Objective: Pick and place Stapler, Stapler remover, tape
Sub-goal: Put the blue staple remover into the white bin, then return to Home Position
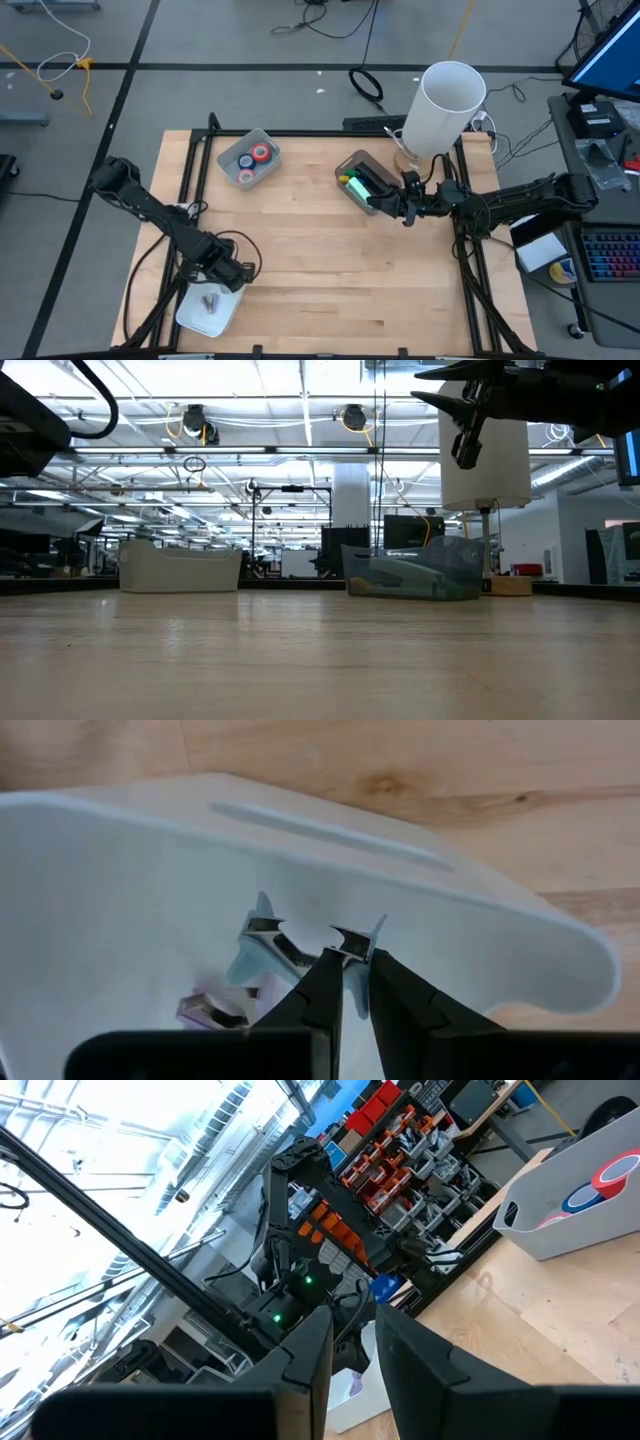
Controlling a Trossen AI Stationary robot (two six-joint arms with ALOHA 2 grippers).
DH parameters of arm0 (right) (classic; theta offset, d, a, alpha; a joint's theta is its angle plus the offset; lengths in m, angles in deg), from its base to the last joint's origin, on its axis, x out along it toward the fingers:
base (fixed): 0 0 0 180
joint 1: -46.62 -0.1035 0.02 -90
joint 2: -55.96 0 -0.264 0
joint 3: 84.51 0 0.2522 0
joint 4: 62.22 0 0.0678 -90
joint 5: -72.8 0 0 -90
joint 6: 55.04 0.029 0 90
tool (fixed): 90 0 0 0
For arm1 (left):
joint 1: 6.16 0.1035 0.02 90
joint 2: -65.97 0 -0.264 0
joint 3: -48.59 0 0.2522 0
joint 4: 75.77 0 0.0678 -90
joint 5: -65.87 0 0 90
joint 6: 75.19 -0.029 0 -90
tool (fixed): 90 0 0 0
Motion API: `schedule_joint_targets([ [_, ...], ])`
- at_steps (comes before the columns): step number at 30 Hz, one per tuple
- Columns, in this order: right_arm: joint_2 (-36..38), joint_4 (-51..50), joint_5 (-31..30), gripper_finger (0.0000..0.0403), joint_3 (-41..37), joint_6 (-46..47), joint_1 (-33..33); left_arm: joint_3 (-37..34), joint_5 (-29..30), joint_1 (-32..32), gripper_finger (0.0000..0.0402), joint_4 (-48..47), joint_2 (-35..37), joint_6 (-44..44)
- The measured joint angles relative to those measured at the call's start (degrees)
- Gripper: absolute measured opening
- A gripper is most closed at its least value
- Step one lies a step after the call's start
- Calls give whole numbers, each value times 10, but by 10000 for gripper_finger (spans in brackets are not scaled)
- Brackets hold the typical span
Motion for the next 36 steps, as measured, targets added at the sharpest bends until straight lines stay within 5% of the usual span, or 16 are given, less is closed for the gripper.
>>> schedule_joint_targets([
  [23, 0, 0, 0, 75, 0, 1, 0, 36, 15, 0, 158, 1, 45, -80],
  [27, 0, 0, 0, 75, 0, 5, 0, 72, 115, 0, 159, 0, 77, -160],
  [36, 0, 0, 9, 75, 0, 19, 0, 111, 484, 4, 159, 1, 175, -391],
])
